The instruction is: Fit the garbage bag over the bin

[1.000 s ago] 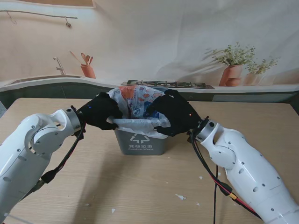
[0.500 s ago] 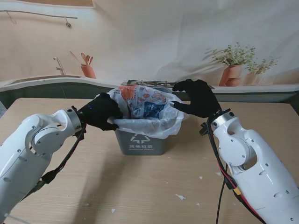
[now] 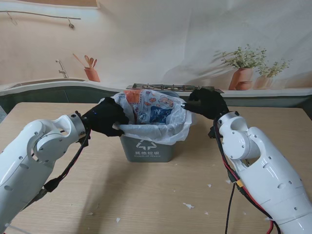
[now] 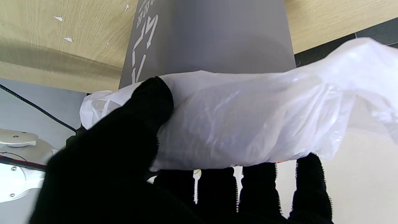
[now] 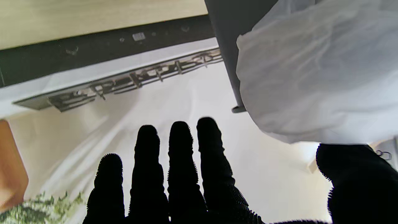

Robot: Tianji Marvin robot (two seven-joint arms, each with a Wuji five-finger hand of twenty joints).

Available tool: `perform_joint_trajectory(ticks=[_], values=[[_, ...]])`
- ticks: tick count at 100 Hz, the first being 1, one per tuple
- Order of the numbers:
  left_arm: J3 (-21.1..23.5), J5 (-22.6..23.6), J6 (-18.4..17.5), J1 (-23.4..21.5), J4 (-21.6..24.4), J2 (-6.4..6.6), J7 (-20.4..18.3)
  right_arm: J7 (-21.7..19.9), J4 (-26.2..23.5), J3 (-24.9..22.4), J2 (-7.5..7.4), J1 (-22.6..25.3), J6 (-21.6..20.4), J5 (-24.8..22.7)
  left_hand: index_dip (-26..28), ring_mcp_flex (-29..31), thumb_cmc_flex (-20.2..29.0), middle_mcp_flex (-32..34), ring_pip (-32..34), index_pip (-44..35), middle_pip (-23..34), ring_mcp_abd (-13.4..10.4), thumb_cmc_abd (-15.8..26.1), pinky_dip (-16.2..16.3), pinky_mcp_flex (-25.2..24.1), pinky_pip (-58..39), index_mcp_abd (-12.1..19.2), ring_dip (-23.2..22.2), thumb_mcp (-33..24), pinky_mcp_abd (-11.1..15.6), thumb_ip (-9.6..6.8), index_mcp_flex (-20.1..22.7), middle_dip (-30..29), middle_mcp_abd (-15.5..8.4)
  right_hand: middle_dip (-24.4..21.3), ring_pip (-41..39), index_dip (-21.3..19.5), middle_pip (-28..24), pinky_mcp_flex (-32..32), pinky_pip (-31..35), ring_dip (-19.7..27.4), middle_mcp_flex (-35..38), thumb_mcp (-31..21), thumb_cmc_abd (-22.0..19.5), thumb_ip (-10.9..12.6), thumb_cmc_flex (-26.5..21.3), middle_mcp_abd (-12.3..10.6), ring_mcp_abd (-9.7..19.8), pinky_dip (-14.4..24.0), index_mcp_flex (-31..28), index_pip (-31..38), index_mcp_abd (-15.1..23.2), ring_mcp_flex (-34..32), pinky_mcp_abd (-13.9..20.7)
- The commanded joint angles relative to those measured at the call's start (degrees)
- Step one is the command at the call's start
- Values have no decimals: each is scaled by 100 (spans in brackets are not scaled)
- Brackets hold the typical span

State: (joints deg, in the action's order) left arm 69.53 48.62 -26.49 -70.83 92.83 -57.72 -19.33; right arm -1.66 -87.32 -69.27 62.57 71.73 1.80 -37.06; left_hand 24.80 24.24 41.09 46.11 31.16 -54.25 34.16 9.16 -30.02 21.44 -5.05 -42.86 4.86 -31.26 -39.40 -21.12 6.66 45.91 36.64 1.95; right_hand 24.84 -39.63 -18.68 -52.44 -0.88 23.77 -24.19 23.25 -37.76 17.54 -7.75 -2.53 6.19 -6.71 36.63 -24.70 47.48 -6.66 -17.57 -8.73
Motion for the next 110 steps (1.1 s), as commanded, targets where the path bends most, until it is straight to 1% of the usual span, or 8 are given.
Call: perform_joint_trajectory(ticks=[1, 12, 19, 26, 32, 37, 64, 110], values=[[-51, 3, 31, -48, -33, -13, -104, -76, 153, 59, 79, -85, -3, 12, 69, 448, 157, 99, 280, -207, -40, -107, 12, 71, -45, -215, 10, -86, -162, 19, 185, 245, 63, -154, -25, -40, -108, -69, 16, -205, -14, 216, 162, -112, 258, 87, 126, -96, 132, -447, 183, 126, -152, 80], [-63, 10, 35, -40, -37, -12, -112, -47, 370, 176, 108, -223, -80, 190, 69, 452, 154, 98, 278, -205, -44, -111, 17, 70, -45, -215, 10, -88, -163, 19, 189, 245, 68, -156, 17, -80, -233, -131, -27, -241, -33, 484, 34, -50, 255, -67, 58, -102, 129, -1172, 303, 418, -332, 36], [-66, 15, 29, -37, -41, -11, -113, 79, 552, 247, 142, -312, -218, 270, 68, 456, 161, 104, 278, -206, -45, -112, 15, 70, -45, -216, 17, -89, -167, 19, 189, 247, 70, -152, 128, -220, -629, -322, -59, -278, -115, 615, -376, -13, 234, -443, -52, -112, 131, -1587, 451, 647, -450, 55], [-68, 7, 32, -37, -44, -11, -116, 287, 752, 310, 168, -408, -426, 222, 66, 454, 161, 105, 275, -206, -50, -112, 11, 69, -46, -216, 17, -89, -168, 19, 191, 250, 71, -150, 245, -383, -1382, -524, -146, -285, -206, 744, -1101, -54, 187, -872, -200, -48, 136, -1679, 804, 1189, -573, 54], [-76, -7, 36, -32, -49, -10, -126, 412, 877, 361, 187, -482, -498, 181, 64, 460, 161, 111, 278, -204, -49, -115, 12, 68, -46, -216, 15, -91, -166, 19, 194, 248, 76, -153, 295, -465, -940, -614, -247, -297, -249, 979, -1604, 358, -510, -1608, -291, -62, 79, -1858, 1382, 1461, -746, 31], [-87, -8, 32, -23, -55, -10, -126, 489, 986, 394, 198, -543, -599, 169, 65, 461, 160, 107, 277, -205, -52, -114, 14, 68, -46, -216, 25, -91, -166, 19, 195, 248, 76, -157, 318, -502, -844, -677, -278, -307, -263, 1142, -1772, 667, -716, -2009, -383, -61, 46, -1969, 1713, 1574, -868, 11], [-125, -38, 39, 10, -80, -12, -130, 382, 1063, 540, 247, -643, -71, 422, 67, 465, 161, 116, 276, -212, -53, -124, 12, 61, -47, -207, 21, -93, -167, 11, 194, 247, 88, -167, 524, -602, -1330, -990, -365, -317, -309, 1458, -1999, 816, -886, -2466, -426, -117, -43, -2143, 2302, 1075, -1028, -26], [-169, -47, 70, 35, -108, -15, -126, 90, 1368, 870, 207, -703, 72, 447, 66, 460, 163, 113, 275, -220, -60, -122, 15, 53, -48, -194, 16, -96, -168, 0, 194, 245, 96, -158, 612, -639, -1445, -1013, -473, -301, -311, 1630, -2249, 1160, -923, -2595, -405, -139, -91, -2227, 2485, 1063, -1286, -122]])
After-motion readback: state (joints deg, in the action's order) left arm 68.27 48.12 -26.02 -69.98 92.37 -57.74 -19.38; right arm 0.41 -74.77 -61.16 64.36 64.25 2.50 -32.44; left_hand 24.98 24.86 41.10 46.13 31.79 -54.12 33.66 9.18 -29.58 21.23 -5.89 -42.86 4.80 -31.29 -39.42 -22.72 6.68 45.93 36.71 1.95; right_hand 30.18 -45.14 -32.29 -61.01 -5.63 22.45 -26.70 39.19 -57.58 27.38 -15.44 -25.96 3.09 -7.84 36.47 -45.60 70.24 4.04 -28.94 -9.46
